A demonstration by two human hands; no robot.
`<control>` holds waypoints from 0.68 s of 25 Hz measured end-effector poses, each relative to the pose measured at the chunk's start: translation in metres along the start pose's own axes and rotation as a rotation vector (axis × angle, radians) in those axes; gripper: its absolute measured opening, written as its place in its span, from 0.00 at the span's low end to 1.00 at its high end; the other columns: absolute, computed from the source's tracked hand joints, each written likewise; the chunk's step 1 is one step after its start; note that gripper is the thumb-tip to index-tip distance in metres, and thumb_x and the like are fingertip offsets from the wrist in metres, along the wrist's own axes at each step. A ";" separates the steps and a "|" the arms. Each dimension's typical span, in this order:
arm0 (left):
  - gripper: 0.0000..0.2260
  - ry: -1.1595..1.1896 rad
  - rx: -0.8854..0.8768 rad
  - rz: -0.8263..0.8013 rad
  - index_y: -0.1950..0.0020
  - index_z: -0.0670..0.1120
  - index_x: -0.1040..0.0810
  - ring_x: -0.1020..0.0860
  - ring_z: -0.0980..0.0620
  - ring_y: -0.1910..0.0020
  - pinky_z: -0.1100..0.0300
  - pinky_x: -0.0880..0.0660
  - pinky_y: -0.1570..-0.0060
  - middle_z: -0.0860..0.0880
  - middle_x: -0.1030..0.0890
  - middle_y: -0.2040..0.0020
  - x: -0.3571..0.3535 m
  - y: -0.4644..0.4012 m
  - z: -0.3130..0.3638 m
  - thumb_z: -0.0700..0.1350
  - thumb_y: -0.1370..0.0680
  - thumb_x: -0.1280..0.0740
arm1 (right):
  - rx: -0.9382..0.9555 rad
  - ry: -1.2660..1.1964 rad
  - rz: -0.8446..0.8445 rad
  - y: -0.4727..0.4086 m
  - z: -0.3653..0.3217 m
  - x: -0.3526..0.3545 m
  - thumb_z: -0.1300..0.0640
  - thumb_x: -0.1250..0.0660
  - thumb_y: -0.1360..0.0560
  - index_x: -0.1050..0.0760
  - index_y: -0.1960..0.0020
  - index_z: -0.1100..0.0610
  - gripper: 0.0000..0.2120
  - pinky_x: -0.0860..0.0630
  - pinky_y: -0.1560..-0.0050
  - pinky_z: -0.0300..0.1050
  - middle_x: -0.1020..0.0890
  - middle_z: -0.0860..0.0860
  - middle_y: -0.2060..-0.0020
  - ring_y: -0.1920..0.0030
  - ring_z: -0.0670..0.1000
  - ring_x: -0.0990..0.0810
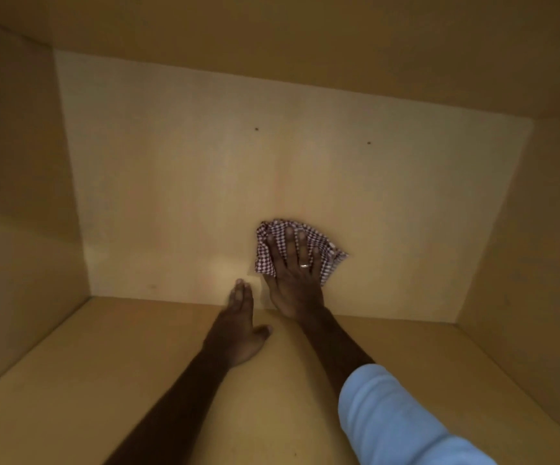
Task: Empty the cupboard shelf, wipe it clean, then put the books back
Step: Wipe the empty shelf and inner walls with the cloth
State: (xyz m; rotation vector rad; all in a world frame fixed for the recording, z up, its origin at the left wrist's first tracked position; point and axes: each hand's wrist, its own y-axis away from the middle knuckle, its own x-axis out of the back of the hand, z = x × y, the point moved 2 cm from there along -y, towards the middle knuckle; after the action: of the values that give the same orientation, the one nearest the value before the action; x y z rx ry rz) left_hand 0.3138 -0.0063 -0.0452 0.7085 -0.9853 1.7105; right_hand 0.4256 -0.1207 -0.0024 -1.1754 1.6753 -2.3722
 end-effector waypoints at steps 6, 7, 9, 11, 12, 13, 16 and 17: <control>0.40 -0.254 0.201 0.056 0.18 0.45 0.63 0.58 0.51 0.19 0.47 0.49 0.22 0.49 0.64 0.18 0.065 0.029 -0.095 0.62 0.19 0.44 | 0.220 -0.063 -0.005 -0.030 -0.107 -0.017 0.42 0.44 0.21 0.49 0.18 0.47 0.34 0.56 0.21 0.62 0.49 0.52 0.18 0.18 0.56 0.54; 0.39 -0.280 0.224 0.065 0.18 0.46 0.63 0.58 0.51 0.18 0.46 0.49 0.22 0.49 0.63 0.18 0.074 0.031 -0.109 0.62 0.19 0.45 | 0.241 -0.077 -0.002 -0.034 -0.126 -0.022 0.42 0.44 0.21 0.49 0.18 0.47 0.34 0.57 0.21 0.61 0.49 0.52 0.18 0.18 0.56 0.54; 0.38 -0.298 0.286 0.087 0.18 0.45 0.61 0.57 0.50 0.18 0.45 0.49 0.22 0.49 0.61 0.17 0.086 0.035 -0.129 0.61 0.19 0.47 | 0.299 -0.126 -0.008 -0.043 -0.163 -0.032 0.42 0.44 0.20 0.48 0.18 0.47 0.33 0.57 0.21 0.57 0.48 0.50 0.18 0.18 0.53 0.53; 0.36 -0.281 0.336 0.090 0.17 0.47 0.56 0.55 0.50 0.18 0.44 0.50 0.22 0.47 0.55 0.17 0.089 0.036 -0.145 0.61 0.21 0.50 | 0.380 -0.180 -0.005 -0.057 -0.205 -0.038 0.43 0.43 0.21 0.46 0.18 0.47 0.33 0.53 0.21 0.55 0.46 0.49 0.18 0.18 0.51 0.51; 0.36 -0.288 0.342 0.077 0.17 0.49 0.51 0.54 0.49 0.18 0.45 0.51 0.22 0.47 0.51 0.17 0.088 0.036 -0.149 0.61 0.23 0.51 | 0.425 -0.205 -0.006 -0.065 -0.227 -0.040 0.44 0.43 0.20 0.45 0.18 0.47 0.32 0.50 0.23 0.55 0.45 0.48 0.18 0.18 0.50 0.51; 0.35 -0.319 0.328 0.049 0.18 0.51 0.47 0.52 0.48 0.18 0.45 0.52 0.22 0.47 0.46 0.17 0.087 0.036 -0.150 0.61 0.24 0.52 | 0.460 -0.228 -0.010 -0.072 -0.246 -0.042 0.44 0.44 0.20 0.43 0.19 0.47 0.30 0.48 0.24 0.54 0.45 0.47 0.18 0.18 0.49 0.50; 0.29 -0.407 0.266 -0.084 0.19 0.54 0.44 0.48 0.46 0.19 0.40 0.57 0.22 0.48 0.40 0.19 0.089 0.037 -0.141 0.61 0.19 0.48 | 0.485 -0.287 -0.085 -0.084 -0.279 -0.050 0.46 0.46 0.19 0.38 0.20 0.50 0.28 0.43 0.27 0.53 0.47 0.47 0.18 0.18 0.48 0.52; 0.30 -0.436 0.274 -0.116 0.18 0.53 0.46 0.49 0.46 0.19 0.39 0.59 0.23 0.47 0.41 0.19 0.089 0.038 -0.139 0.61 0.19 0.48 | 0.477 -0.312 -0.112 -0.082 -0.282 -0.053 0.46 0.46 0.19 0.38 0.20 0.51 0.28 0.42 0.27 0.53 0.48 0.47 0.18 0.18 0.47 0.53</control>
State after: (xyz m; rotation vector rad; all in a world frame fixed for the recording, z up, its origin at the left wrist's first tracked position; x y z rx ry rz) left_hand 0.2472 0.1498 -0.0520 1.3332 -0.9846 1.6382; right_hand 0.3348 0.1640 -0.0070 -1.4638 0.9080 -2.3027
